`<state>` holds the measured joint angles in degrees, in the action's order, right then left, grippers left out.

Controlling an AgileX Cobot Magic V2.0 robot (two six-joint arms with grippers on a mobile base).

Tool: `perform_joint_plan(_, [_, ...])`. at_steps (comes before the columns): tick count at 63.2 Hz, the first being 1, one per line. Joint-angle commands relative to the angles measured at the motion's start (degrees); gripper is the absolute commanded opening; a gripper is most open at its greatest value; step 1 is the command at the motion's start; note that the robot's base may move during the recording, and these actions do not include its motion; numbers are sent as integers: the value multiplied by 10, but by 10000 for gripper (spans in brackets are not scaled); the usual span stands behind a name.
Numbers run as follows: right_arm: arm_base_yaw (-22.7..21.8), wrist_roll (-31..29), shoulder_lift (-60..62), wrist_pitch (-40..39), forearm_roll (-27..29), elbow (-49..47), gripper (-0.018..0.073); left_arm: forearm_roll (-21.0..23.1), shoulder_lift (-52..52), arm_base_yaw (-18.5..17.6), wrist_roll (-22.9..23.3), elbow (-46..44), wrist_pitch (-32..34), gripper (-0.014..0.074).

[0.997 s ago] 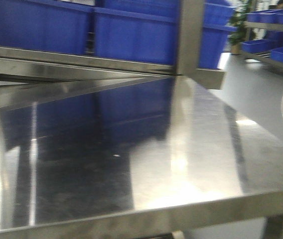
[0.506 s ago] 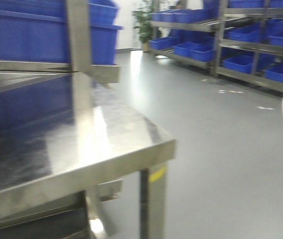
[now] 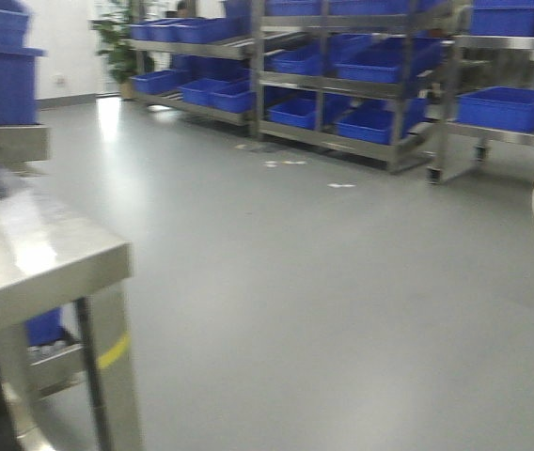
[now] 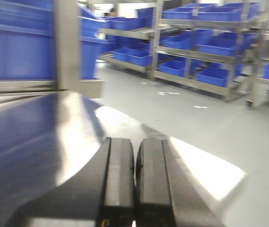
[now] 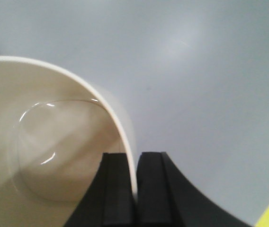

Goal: Move white bin to right shelf second layer
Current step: 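Turn the base away from the table holding the bin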

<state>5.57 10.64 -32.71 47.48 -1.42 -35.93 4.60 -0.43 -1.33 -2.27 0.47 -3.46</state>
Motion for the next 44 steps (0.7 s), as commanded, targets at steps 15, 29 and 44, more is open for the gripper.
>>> perform_joint_plan(15, [-2,1,0,-45,0,-17,67,3,-9,-4,3,16,48,85])
perform_joint_plan(29, [-2,1,0,-45,0,-17,67,3,-9,-4,3,16,48,85])
perform_joint_plan(44, [-2,1,0,-45,0,-17,67,3,-9,-4,3,16,48,85])
